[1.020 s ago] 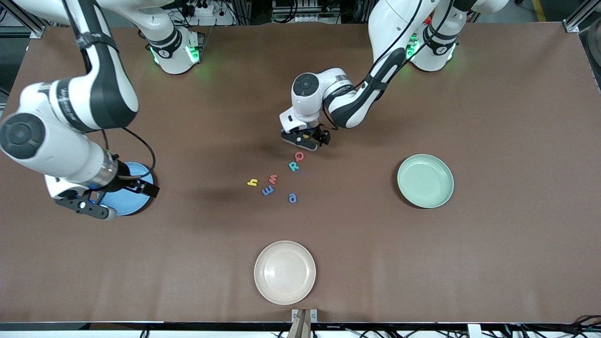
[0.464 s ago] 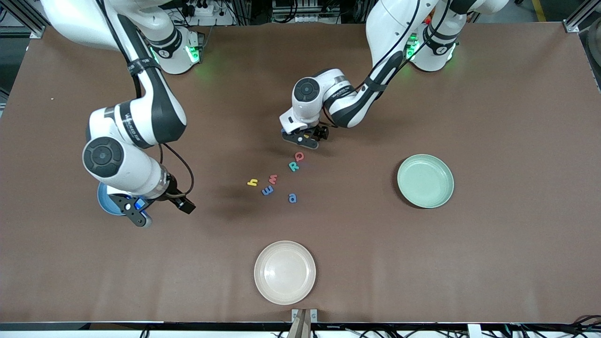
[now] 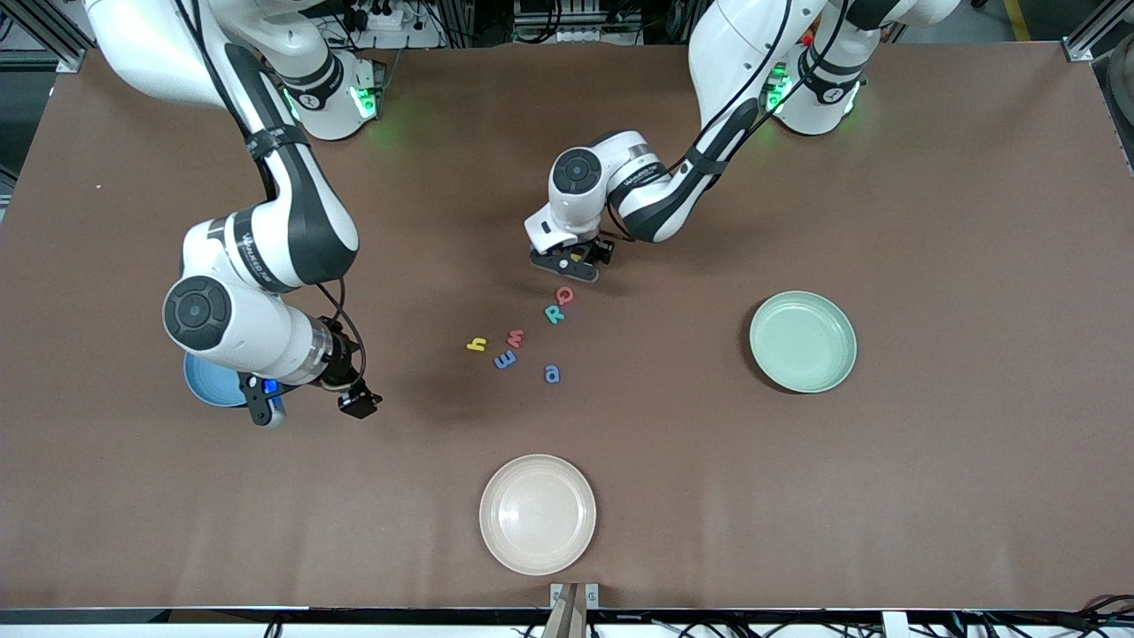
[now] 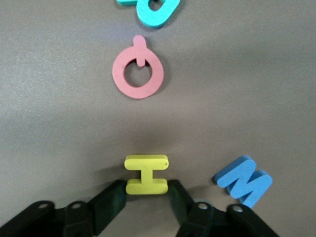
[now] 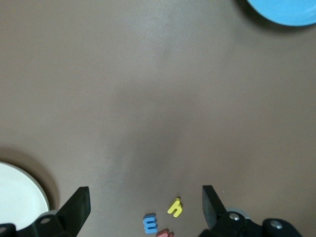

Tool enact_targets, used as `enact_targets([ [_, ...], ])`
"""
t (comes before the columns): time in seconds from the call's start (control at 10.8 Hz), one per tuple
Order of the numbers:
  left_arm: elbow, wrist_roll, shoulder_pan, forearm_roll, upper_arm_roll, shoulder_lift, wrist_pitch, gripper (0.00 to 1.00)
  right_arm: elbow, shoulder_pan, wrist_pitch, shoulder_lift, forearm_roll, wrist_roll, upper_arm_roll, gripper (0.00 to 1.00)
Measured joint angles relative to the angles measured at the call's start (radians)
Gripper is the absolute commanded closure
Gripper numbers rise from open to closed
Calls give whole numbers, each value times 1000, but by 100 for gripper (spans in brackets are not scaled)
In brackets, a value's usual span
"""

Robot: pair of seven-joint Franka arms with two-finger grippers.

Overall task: Sort upper and lower case letters into plates
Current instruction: 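Grasp the yellow H with the left gripper while the right gripper approaches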

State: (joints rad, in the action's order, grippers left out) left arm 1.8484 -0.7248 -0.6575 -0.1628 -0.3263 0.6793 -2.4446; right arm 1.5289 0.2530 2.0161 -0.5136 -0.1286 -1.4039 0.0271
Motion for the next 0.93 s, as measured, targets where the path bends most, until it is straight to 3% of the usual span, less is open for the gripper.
enact_targets([
  [0.19, -18, 0, -1, 1, -1, 4, 27, 65, 0, 20, 34, -26, -12, -123, 2, 0],
  [0.28, -25, 0, -1, 1, -1, 7, 37, 76, 0, 37, 42, -38, -12, -156, 2, 0],
  [0.37, -30, 0, -1, 1, -1, 9, 43, 77, 0, 49, 48, -47, -12, -171, 2, 0],
  [0.56, -39, 0, -1, 1, -1, 10, 58, 77, 0, 53, 50, -49, -12, -182, 0, 0],
  [0.93, -112, 7, 6, 20, 1, 11, 223, 77, 3, 53, 56, -53, -12, -204, -5, 0],
])
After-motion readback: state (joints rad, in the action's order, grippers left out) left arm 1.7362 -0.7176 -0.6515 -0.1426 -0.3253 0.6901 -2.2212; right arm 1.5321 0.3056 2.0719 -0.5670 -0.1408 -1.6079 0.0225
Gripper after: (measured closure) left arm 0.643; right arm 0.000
